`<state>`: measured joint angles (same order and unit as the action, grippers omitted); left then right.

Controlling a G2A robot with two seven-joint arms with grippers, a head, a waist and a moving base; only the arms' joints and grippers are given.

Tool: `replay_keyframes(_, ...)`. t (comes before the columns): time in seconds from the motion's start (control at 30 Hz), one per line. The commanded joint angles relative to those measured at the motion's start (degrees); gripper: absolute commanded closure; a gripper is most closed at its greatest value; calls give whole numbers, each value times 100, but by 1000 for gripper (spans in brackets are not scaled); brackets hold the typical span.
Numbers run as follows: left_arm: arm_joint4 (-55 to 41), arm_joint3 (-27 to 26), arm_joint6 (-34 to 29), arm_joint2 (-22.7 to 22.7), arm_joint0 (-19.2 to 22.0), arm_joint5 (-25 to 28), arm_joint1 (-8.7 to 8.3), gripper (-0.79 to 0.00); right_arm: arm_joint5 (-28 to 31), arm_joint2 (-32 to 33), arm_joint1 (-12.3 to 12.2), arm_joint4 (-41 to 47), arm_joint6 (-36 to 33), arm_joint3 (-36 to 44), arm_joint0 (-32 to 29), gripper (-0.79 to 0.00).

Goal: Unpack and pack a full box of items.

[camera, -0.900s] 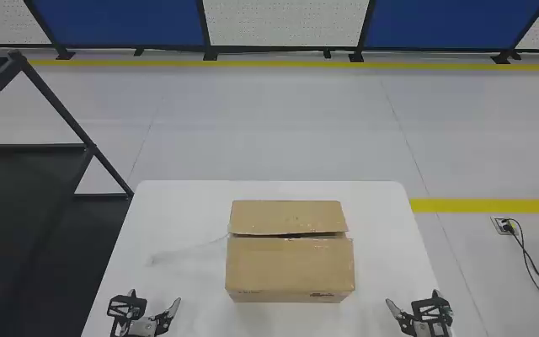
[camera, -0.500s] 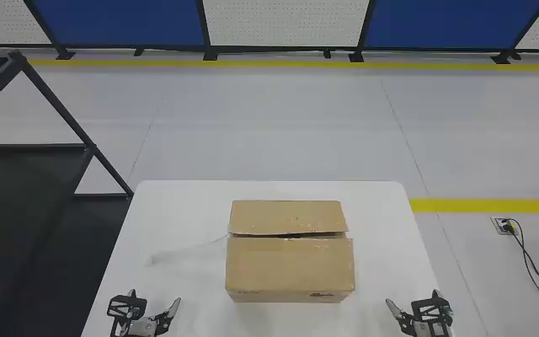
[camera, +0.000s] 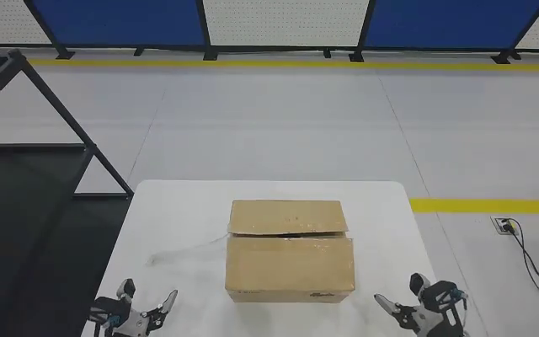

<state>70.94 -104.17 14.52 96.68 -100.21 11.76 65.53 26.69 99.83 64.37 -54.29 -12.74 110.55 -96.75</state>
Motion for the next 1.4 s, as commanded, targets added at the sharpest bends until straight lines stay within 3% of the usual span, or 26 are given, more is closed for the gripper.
replay_keyframes(0.0, -88, -29, 214, 207, 18, 587, -36, -785, 598, 150, -45, 807, -517, 70, 113, -785)
replay_keyframes(0.17, -337, -65, 664, 536, 92, 1990, -117, -785, 1322, 401, -174, 2258, -1687, 181, 466, -785)
replay_keyframes(0.3, -592, -167, 787, 742, 139, 2971, -176, -785, 1170, 428, -260, 2805, -2499, 284, 745, -785)
replay_keyframes(0.73, -749, -177, 699, 650, 144, 2998, -169, -785, 1262, 287, -258, 2907, -2436, 282, 741, -785)
replay_keyframes(0.87, -1524, -146, -37, 445, 353, 3192, -180, -785, 1343, 26, -278, 3074, -2475, 229, 990, -785)
replay_keyframes(1.17, -4440, 187, -2887, 296, 1319, 3464, -369, -785, 1517, -324, -427, 4322, -3584, -601, 2104, -785)
replay_keyframes(1.3, -5615, 298, -4001, 216, 1630, 3266, -468, -785, 1416, -619, -481, 5227, -4128, -1129, 2615, -785)
replay_keyframes(1.37, -6013, 310, -4495, 185, 1688, 3062, -507, -785, 1081, -632, -516, 5206, -4388, -1374, 2844, -785)
